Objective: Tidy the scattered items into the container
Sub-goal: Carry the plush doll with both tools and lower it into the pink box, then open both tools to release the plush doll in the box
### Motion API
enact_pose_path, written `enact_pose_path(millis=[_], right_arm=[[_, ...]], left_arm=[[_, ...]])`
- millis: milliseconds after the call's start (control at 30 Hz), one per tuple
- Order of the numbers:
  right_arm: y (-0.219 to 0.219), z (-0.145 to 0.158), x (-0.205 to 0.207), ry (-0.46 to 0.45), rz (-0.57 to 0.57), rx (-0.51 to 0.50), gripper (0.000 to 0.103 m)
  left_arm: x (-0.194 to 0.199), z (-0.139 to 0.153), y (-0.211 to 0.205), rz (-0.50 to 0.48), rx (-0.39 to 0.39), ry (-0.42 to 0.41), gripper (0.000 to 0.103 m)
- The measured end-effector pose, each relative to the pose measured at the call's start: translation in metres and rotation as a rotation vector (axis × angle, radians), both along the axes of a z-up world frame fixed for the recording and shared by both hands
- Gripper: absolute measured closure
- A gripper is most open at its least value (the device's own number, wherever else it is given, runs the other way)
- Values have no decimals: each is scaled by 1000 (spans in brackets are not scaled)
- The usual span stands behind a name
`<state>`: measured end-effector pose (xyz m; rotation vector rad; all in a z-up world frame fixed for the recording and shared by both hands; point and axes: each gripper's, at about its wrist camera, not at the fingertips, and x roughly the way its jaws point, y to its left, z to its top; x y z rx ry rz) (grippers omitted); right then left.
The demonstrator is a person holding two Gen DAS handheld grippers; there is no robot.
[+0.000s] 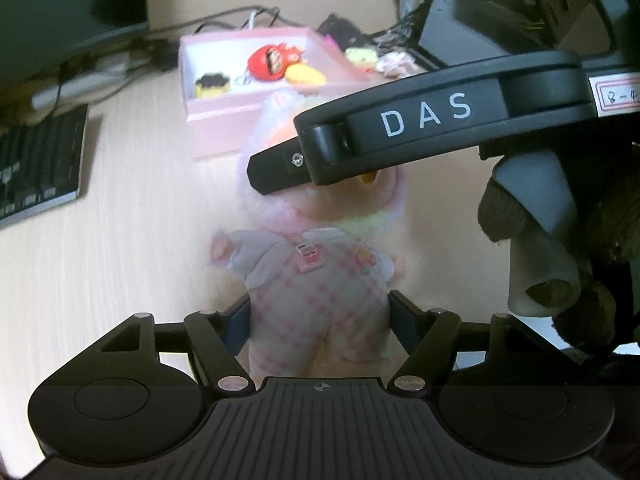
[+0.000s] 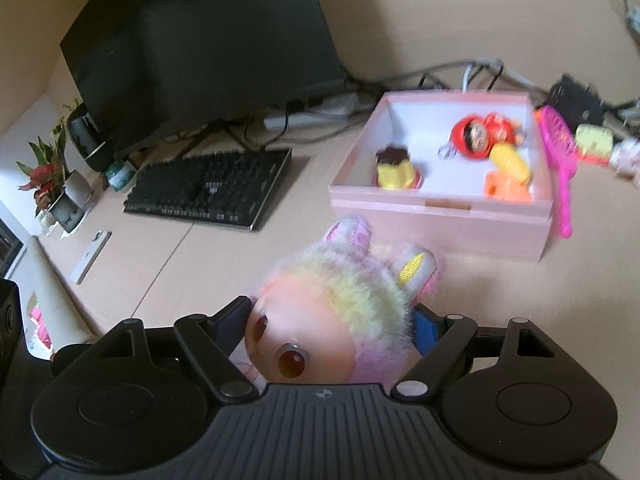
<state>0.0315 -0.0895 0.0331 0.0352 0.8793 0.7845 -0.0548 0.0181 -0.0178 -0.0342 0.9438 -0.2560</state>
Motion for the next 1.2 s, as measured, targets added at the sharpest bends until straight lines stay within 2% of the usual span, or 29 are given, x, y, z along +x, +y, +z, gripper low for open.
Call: enact_pose_path(millis=[100,367,567,700,800,1000,1100,1200], right_arm=[[-4,24,8,-69,-5,13,22],[-5,105,44,-354,37,8,22],[8,126,89,-464,123,-50,21],[23,116,123,-483,211,-116,21],[36,95,150,-462,267,-171,21],[57,33,194,-337,331,-233,20],[59,8,215,-228,332,-209,16],[60,-6,224,-183,335,-204,16]], left_arm=[[9,16,-1,-16,2,-66,28],[48,76,-6,23,-8,-325,28],[93,86,-3,100,-26,-404,28],[125,75,1,156,-40,-388,28],[147,52,5,193,-56,-321,28],[186,8,13,255,-80,-192,28],[195,0,16,251,-61,-133,28],[195,-3,15,220,-42,-110,24]])
